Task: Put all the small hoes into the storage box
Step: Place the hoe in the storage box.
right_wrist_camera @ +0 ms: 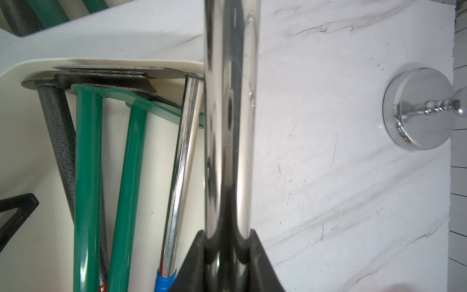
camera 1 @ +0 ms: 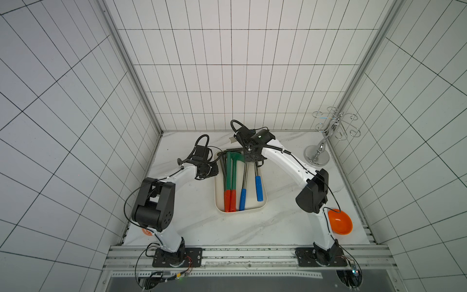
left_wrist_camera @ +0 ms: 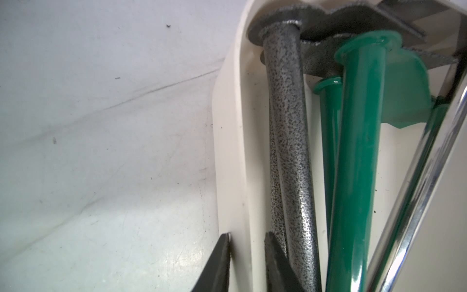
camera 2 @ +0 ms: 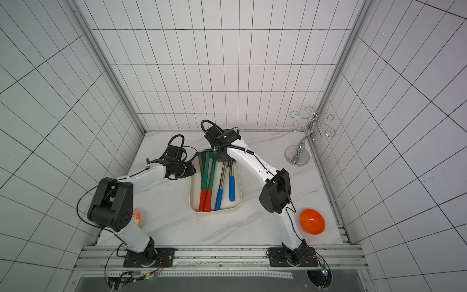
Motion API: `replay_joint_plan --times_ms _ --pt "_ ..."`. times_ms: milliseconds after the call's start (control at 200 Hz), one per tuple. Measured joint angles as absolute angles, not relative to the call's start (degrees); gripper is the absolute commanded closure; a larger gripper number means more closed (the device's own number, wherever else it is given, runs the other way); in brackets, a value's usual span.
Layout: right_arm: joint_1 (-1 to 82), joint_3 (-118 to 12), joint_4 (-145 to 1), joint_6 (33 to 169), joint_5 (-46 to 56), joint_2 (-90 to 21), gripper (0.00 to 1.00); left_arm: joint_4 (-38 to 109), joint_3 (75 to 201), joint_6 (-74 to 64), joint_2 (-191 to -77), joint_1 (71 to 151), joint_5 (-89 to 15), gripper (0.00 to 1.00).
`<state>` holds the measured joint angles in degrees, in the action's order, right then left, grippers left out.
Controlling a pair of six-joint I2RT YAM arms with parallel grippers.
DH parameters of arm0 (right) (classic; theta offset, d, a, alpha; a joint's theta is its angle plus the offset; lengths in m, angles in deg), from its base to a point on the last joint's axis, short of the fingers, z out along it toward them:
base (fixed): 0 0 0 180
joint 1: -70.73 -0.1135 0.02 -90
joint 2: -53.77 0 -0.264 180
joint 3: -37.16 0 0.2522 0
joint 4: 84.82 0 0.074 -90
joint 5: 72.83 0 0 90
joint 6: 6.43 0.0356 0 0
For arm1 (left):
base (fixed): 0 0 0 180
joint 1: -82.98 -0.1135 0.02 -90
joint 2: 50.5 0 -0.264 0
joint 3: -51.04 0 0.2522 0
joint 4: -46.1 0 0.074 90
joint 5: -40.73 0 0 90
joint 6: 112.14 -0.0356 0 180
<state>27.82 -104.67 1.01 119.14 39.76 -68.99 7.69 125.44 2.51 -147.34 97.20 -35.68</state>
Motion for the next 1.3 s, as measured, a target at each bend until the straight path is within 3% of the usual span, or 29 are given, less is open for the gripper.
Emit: replay_joint_plan --times_ms 1299 --pt "28.5 -104.7 4.2 122.8 41.2 -75.1 1.0 7.7 125.5 2.5 -147.3 97.2 -35.7 0.73"
